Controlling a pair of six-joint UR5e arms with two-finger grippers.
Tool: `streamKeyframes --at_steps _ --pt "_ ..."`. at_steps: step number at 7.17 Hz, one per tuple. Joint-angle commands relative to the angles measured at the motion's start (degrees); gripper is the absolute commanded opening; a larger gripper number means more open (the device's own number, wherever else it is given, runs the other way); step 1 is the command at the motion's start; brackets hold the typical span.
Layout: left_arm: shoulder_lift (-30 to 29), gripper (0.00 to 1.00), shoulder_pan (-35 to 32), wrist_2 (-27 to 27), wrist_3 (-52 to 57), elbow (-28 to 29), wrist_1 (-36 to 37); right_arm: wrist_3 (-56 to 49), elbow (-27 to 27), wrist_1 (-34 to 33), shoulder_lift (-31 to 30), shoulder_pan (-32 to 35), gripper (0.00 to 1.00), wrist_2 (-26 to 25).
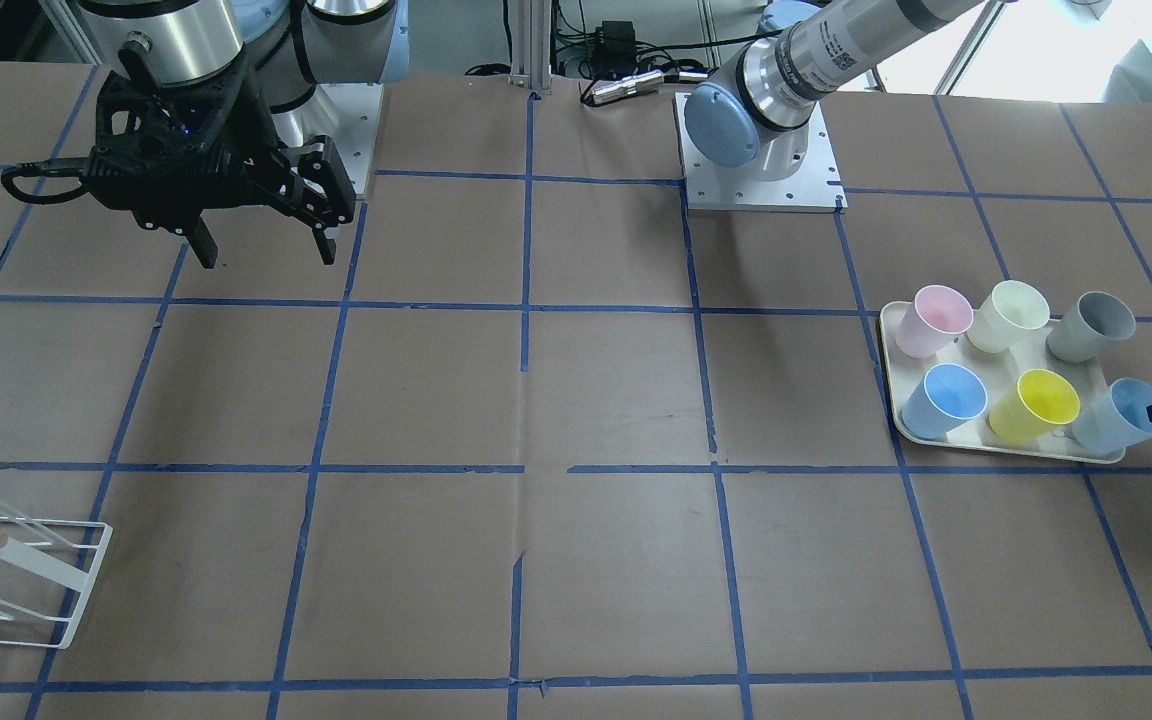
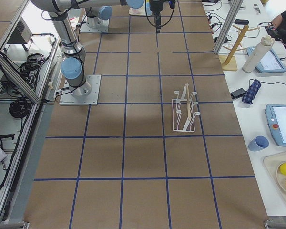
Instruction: Transfer IKEA cup to right arm and place on rack
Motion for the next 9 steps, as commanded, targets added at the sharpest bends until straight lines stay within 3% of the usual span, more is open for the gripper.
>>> streamKeyframes --at_steps 1,3,5,8,9 --pt "1.66 0.00 -0.03 0.17 1.25 1.57 -2.44 0.01 -0.09 -0.07 0.00 0.00 1.00 0.00" --pt "1.94 0.00 -0.12 -0.44 3.37 10.58 -13.28 -0.07 -0.18 0.10 0.09 -0.52 1.00 0.18" --pt "4.56 0.00 -3.96 -1.06 3.11 18.16 -34.24 -0.34 -0.35 0.45 0.09 -2.27 1.00 3.86" --pt "10.79 0.00 -11.35 -6.13 1.44 19.16 -51.26 -4.89 -0.97 4.22 -0.87 -10.34 1.00 14.20" --pt "12.73 0.00 -15.37 -7.29 -1.17 18.29 -53.67 -5.78 -0.97 7.71 -1.23 -14.11 1.00 19.72"
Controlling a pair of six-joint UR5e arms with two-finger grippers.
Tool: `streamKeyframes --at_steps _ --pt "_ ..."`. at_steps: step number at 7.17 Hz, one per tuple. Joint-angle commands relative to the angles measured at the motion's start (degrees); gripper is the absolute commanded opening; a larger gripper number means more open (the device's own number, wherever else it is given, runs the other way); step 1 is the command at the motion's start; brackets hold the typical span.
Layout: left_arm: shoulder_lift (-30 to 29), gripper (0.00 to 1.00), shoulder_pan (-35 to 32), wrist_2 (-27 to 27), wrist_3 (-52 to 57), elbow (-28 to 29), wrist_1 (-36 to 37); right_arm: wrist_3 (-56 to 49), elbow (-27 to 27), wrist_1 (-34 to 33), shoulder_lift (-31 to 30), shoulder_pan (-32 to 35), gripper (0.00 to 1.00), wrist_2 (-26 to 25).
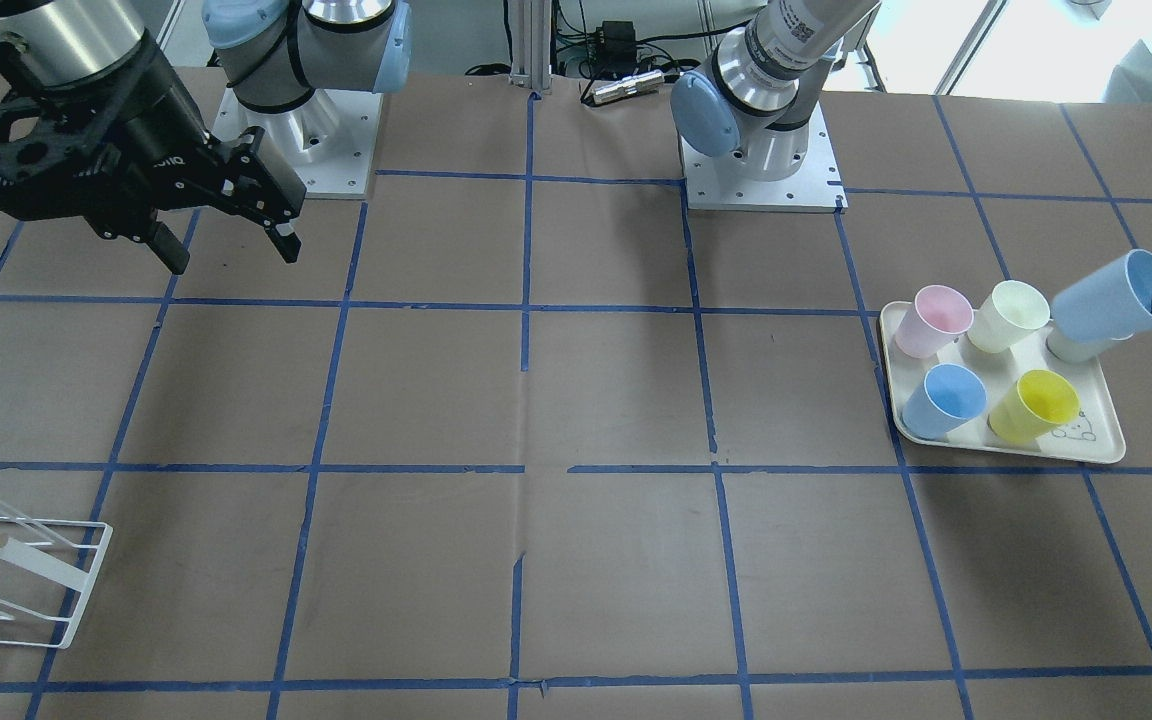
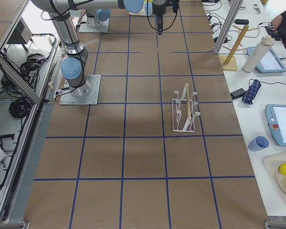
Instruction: Transfer IKEA cup to right arm and place on rack
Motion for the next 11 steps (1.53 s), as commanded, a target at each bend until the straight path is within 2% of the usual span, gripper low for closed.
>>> streamKeyframes --at_steps 1,3,6,7,8,9,10,11 --pt "4.59 0.00 -9.30 -4.67 -4.62 -3.19 -5.38 -1.86 0.13 7.32 -1.19 -8.69 1.00 12.09" --pt "8.29 0.00 -16.52 -16.84 -7.61 -12.49 -4.33 -3.96 0.48 16.01 -1.72 -13.11 1.00 20.81" --pt "12.16 0.00 -22.16 -45.20 -7.89 -26.03 -4.06 -5.90 0.83 29.21 -1.72 -16.98 1.00 33.82" --pt "12.87 0.00 -25.49 -51.22 -7.37 -29.20 -3.45 -7.30 2.40 30.90 -1.72 -17.25 1.00 36.38" --pt "13.40 0.00 -28.74 -56.76 -7.45 -32.89 0.99 -7.57 3.80 31.00 -1.81 -17.17 1.00 38.84" --pt "13.40 0.00 -31.56 -66.99 -7.28 -36.06 2.52 -7.40 4.25 33.09 -1.90 -17.26 1.00 40.35" --pt "12.88 0.00 -34.28 -74.49 -4.40 -38.35 3.31 -7.31 4.26 38.94 -2.07 -17.26 1.00 40.97" --pt "12.70 0.00 -37.01 -84.23 -3.51 -42.12 5.50 -6.62 4.35 43.70 -1.99 -17.26 1.00 41.06"
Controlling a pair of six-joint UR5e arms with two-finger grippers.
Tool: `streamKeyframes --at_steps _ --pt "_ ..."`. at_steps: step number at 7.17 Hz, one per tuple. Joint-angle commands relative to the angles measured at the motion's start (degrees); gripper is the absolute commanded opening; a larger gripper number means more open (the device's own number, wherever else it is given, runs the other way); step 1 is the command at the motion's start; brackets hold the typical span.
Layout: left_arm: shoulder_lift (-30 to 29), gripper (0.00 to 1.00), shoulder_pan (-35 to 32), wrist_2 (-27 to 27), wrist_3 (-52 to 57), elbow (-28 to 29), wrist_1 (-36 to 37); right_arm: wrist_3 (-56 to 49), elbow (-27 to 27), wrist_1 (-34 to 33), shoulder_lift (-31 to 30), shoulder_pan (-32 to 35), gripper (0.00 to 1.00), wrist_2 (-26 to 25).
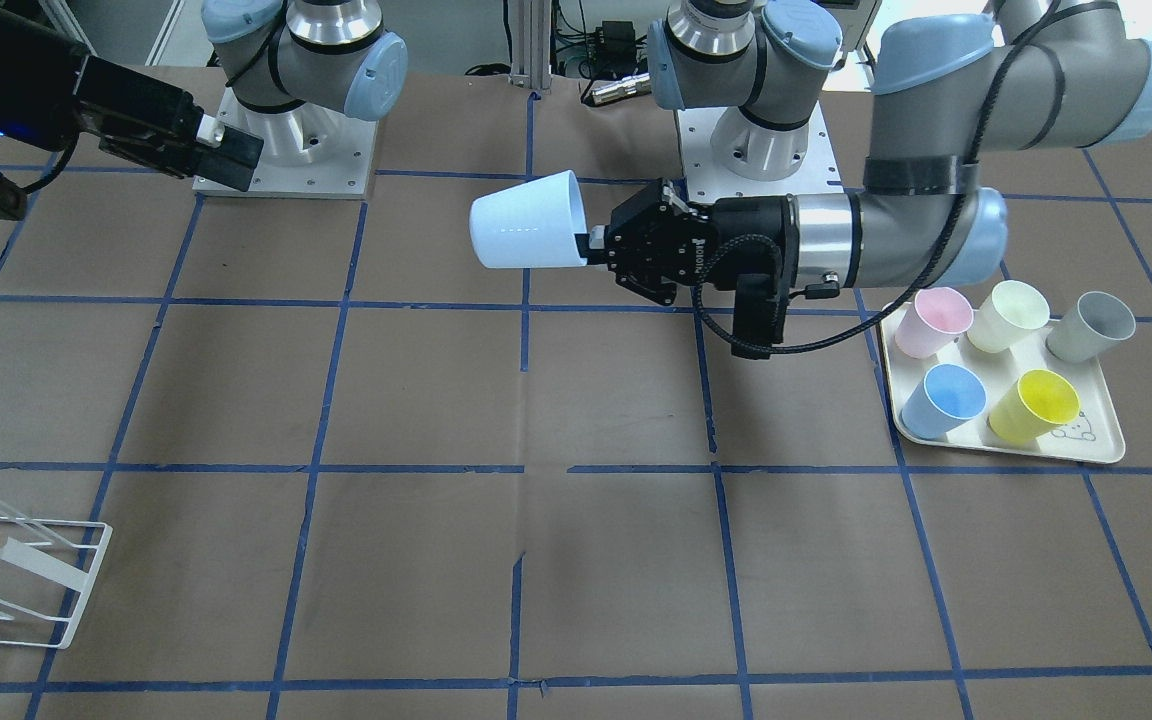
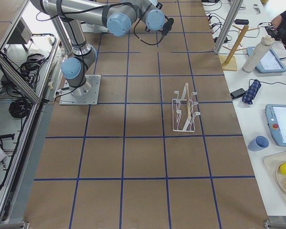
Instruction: Transfer IKEA cup to right arm and place on rack
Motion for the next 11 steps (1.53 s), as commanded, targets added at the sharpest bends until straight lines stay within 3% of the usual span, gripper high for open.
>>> streamKeyframes --at_steps 1,3,4,7,10,11 --pt "-1.06 0.00 -5.95 -17.93 1.63 -7.47 6.53 2.48 0.19 9.16 0.16 -0.03 1.00 0.68" --pt "-0.98 0.00 -9.74 -27.88 1.63 -9.70 9.38 12.55 0.19 8.76 0.51 -0.12 1.00 0.85" --pt "-0.55 0.00 -10.80 -28.79 1.54 -9.87 9.47 16.17 0.10 7.01 2.17 -0.46 1.00 1.03" --pt "-1.42 0.00 -11.08 -28.72 1.02 -9.61 8.86 19.02 0.02 4.36 6.31 -0.56 1.00 5.31" --pt "-1.07 0.00 -11.08 -27.49 -0.84 -9.26 9.38 20.34 -0.16 4.36 7.02 0.15 1.00 5.08" --pt "-1.42 0.00 -11.08 -25.40 -0.75 -9.35 12.52 20.51 -0.07 4.36 7.02 0.32 1.00 4.90"
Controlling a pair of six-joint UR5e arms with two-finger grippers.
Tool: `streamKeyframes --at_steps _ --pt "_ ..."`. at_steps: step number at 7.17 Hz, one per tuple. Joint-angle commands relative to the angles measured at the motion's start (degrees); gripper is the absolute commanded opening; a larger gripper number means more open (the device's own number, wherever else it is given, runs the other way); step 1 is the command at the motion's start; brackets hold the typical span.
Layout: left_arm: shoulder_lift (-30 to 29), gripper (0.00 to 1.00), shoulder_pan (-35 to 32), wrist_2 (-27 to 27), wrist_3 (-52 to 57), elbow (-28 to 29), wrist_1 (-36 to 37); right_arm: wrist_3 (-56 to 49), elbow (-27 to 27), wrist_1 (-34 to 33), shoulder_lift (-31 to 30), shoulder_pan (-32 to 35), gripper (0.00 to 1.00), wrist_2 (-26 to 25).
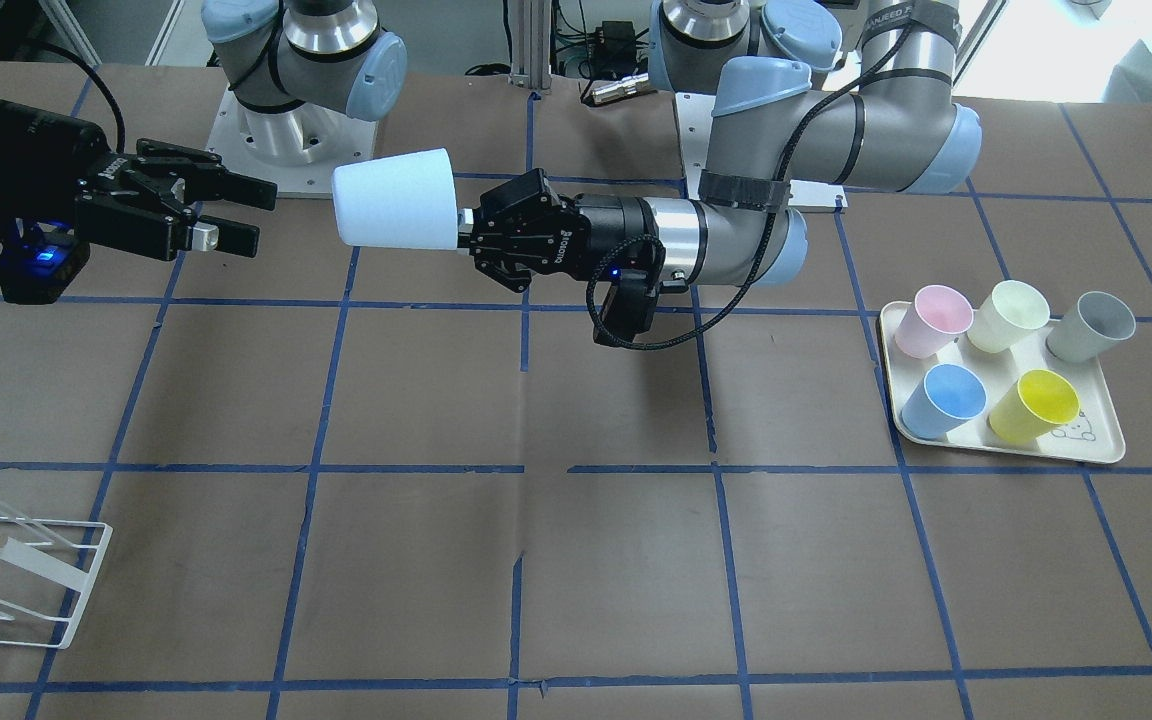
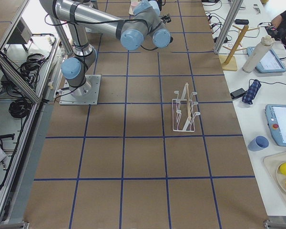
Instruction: Transfer IKEA cup to right arm and place on rack
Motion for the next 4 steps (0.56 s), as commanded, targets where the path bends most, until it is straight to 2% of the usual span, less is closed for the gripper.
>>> streamKeyframes --at_steps 1,4 --pt "-0.09 0.00 0.00 2.33 0.02 -0.04 4.23 0.33 0.05 0.05 0.04 0.93 1.00 -0.22" --pt "-0.17 0.00 0.00 2.34 0.02 -0.13 5.91 1.21 -0.31 -0.21 0.04 4.70 1.00 1.36"
